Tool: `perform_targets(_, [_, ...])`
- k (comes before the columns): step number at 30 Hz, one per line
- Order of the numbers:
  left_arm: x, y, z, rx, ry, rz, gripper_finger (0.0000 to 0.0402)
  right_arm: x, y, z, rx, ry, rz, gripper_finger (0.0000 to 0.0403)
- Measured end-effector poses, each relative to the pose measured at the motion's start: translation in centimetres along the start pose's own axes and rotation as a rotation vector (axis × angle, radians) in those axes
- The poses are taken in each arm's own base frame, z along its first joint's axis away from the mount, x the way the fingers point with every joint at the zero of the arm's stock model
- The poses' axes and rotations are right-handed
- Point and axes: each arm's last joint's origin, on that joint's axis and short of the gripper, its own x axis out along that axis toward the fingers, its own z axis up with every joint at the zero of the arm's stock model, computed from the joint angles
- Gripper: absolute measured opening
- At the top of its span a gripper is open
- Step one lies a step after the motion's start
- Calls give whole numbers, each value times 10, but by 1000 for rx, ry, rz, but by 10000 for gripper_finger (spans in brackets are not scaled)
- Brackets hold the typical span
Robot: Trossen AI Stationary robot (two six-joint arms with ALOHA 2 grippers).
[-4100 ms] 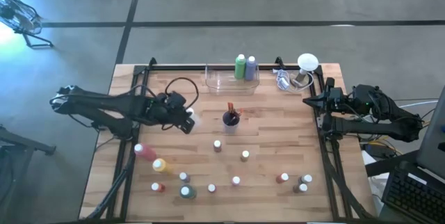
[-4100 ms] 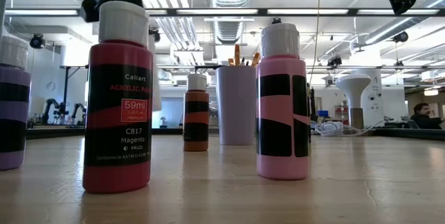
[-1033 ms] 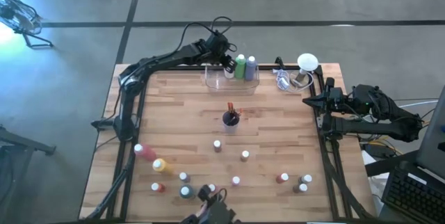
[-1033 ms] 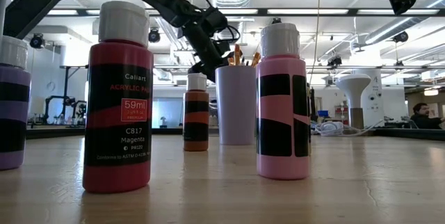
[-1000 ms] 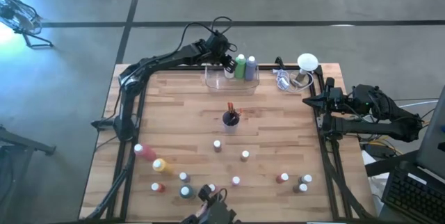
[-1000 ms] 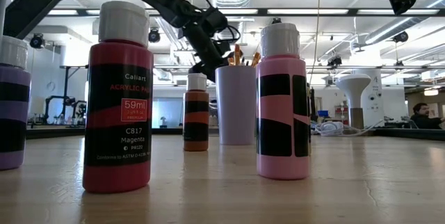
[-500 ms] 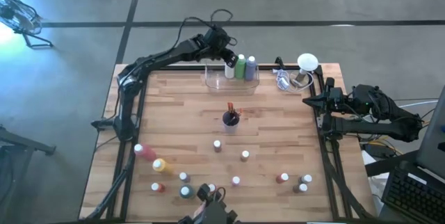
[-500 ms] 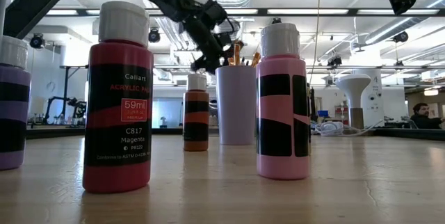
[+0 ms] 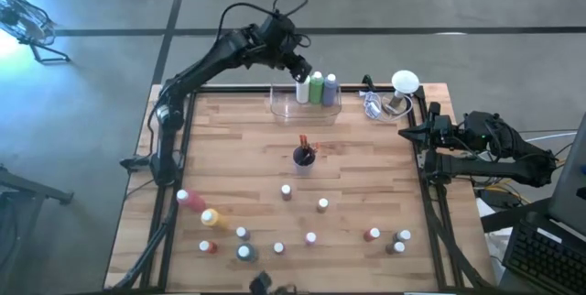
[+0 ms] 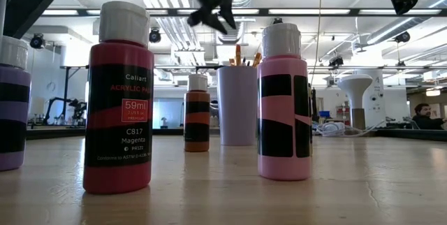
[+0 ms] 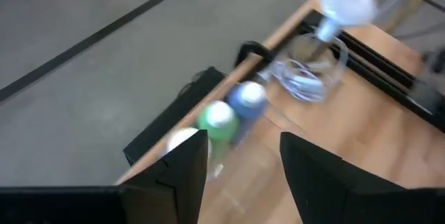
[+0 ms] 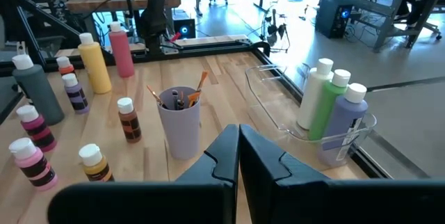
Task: Pick & Place Paint Supplies
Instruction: Put the brown black paint bottle into the transparent bin
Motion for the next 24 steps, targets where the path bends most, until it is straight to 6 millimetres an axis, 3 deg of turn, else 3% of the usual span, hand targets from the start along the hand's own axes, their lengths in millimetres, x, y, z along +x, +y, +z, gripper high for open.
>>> perform_targets(4, [-26, -22, -4, 45, 16, -47, 175, 0, 0, 0, 0, -1, 0, 8])
perform_targets(12, [-76, -49, -31, 42, 76, -99, 168, 0, 0, 0, 0, 0, 0, 8])
perform_targets(18, [-104, -66, -64, 30, 144, -83, 167, 0, 0, 0, 0, 0, 0, 8])
perform_targets(24, [-122, -71, -111, -56, 233, -52, 167, 0, 0, 0, 0, 0, 1, 8])
